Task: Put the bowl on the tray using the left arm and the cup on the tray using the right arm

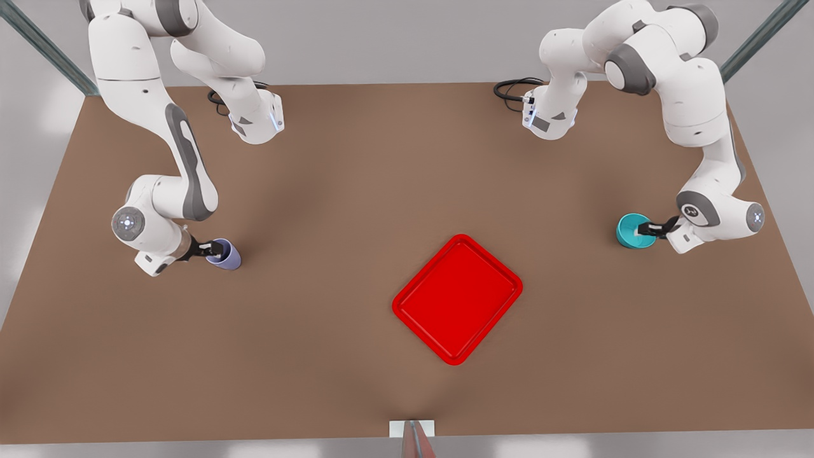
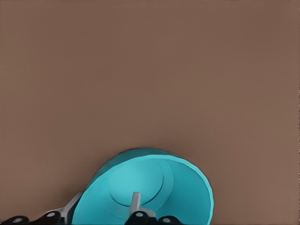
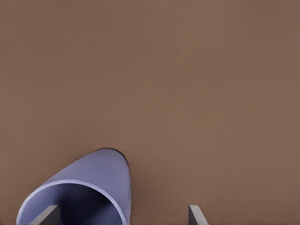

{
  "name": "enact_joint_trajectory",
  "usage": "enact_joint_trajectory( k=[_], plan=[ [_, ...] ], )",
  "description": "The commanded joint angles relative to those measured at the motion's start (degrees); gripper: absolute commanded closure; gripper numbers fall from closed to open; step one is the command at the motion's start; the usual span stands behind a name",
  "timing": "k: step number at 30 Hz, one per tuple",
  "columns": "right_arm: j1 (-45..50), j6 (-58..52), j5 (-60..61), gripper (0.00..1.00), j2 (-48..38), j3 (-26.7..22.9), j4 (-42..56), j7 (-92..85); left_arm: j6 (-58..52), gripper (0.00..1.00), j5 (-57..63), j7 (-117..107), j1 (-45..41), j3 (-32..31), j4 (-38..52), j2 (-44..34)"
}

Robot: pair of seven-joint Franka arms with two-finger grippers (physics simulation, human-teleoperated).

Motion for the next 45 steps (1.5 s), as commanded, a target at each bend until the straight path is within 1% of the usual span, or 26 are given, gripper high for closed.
enact_joint_trajectory(
  k=[1, 6, 8, 9, 10, 11, 12, 13, 16, 17, 19, 20, 21, 23, 27, 28, 29, 31, 32, 34, 35, 37, 39, 40, 41, 45],
  plan=[
    [0.02, 0.0, 0.0, 0.0, 0.09, 0.0, 0.0, -0.04, 0.0, 0.79, -1.23, 0.0, 0.0, 0.0, 0.0, 0.0],
    [0.02, 0.09, 0.0, 0.0, 0.26, 0.0, -1.14, -0.04, 0.0, 0.79, -1.23, 0.0, -0.09, -0.09, 0.0, 0.09],
    [0.02, 2.99, 0.0, 0.0, 0.61, 0.0, -2.81, -0.04, -0.17, 0.79, -1.23, 0.0, 0.0, -0.17, 0.0, 0.09],
    [0.02, 2.99, 0.0, 0.08, 0.79, 0.0, -2.81, -0.04, -0.18, 0.79, -1.23, 0.0, 0.0, -0.26, 0.0, 0.18],
    [0.02, 3.08, 0.0, 0.27, 0.97, 0.0, -2.81, 0.05, -0.18, 0.79, -1.67, 0.0, 0.0, -0.35, 0.0, 0.62],
    [-0.07, 3.08, 0.09, 0.33, 1.23, 0.0, -2.81, 0.05, -0.35, 0.79, -1.84, 0.0, 0.0, -0.35, 0.0, 0.71],
    [-0.42, 3.08, 0.09, 0.37, 1.32, 0.0, -2.73, 0.05, -0.53, 0.79, -1.84, 0.0, -0.09, -0.35, 0.0, 0.71],
    [-0.86, 3.08, 0.09, 0.37, 1.32, 0.0, -2.73, 0.05, -0.7, 0.79, -1.84, 0.0, -0.09, -0.35, 0.0, 0.62],
    [-1.04, 3.08, 0.09, 0.61, 1.49, 0.0, -2.81, 0.05, -6.41, 0.79, -2.11, -0.44, -0.44, -0.53, 2.9, -0.17],
    [-1.04, 3.08, 0.52, 0.64, 1.84, 0.0, -2.81, 0.14, -7.82, 0.79, -3.51, -1.06, -0.96, -1.4, 4.13, -0.08],
    [-1.04, 2.9, 2.64, 0.65, 1.93, 0.08, -3.17, 0.05, -9.05, 0.79, -4.13, -4.65, -1.05, -5.53, 7.29, -0.79],
    [-1.04, 2.9, 2.64, 0.73, 1.93, 0.08, -3.17, 0.05, -9.31, 0.79, -4.13, -9.12, -1.84, -8.07, 9.22, -0.87],
    [-1.04, 2.9, 2.99, 0.78, 2.02, 0.08, -3.17, 0.05, -9.4, 0.79, -4.13, -13.7, -5.35, -9.14, 10.54, -0.87],
    [-1.04, 2.9, 3.34, 0.79, 2.02, 0.08, -3.17, -0.04, -9.58, 0.79, -4.13, -24.69, -12.82, -10.37, 12.3, -1.93],
    [-0.86, 2.73, 5.1, 0.79, 2.02, 0.44, -2.64, 0.05, -12.48, 0.79, -4.21, -44.37, -13.88, -22.14, 18.1, -2.72],
    [-0.86, 2.72, 5.1, 0.79, 1.93, 0.52, -2.64, 0.05, -12.3, 0.79, -4.91, -50.18, -13.8, -25.57, 20.74, -2.02],
    [-0.86, 2.72, 5.1, 0.79, 1.93, 0.52, -2.64, 0.05, -11.25, 0.79, -7.73, -53.0, -13.88, -27.59, 22.05, -1.14],
    [-0.86, 2.64, 5.1, 0.79, 1.84, 0.61, -2.64, -0.04, -10.81, 0.79, -8.35, -58.53, -15.38, -28.21, 29.18, 3.96],
    [-0.86, 2.46, 5.1, 0.79, 1.84, 0.61, -2.2, -0.04, -10.64, 0.79, -8.43, -60.03, -16.26, -28.56, 30.67, 5.71],
    [-0.78, 1.15, 5.1, 0.79, 1.76, 1.58, -1.07, -0.04, -8.17, 0.79, -8.78, -60.21, -17.4, -28.56, 30.85, 7.82],
    [1.07, -2.72, 5.1, 0.79, 0.44, 1.67, 0.35, 0.22, -7.91, 0.79, -8.7, -60.21, -17.49, -28.56, 30.76, 8.0],
    [2.12, -2.99, 5.01, 0.79, -0.61, 2.63, 1.49, 0.22, -8.35, 0.79, -8.43, -59.33, -17.49, -28.56, 30.41, 8.09],
    [2.65, -6.68, 5.1, 0.79, -2.02, 4.39, 2.37, 0.57, -8.7, 0.79, -8.08, -58.98, -17.4, -28.48, 30.15, 8.79],
    [3.44, -6.77, 5.19, 0.79, -2.11, 4.57, 3.07, 0.66, -8.7, 0.5, -8.08, -58.45, -17.31, -28.48, 30.15, 9.06],
    [3.62, -6.77, 5.19, 0.79, -1.94, 5.44, 3.43, 0.66, -8.7, 0.0, -8.08, -57.57, -17.31, -28.39, 30.15, 9.06],
    [4.41, -6.68, 5.19, 0.79, -1.41, 6.59, 4.66, 0.66, -8.79, 0.0, -7.99, -57.48, -17.31, -27.95, 30.23, 8.53]
  ],
)
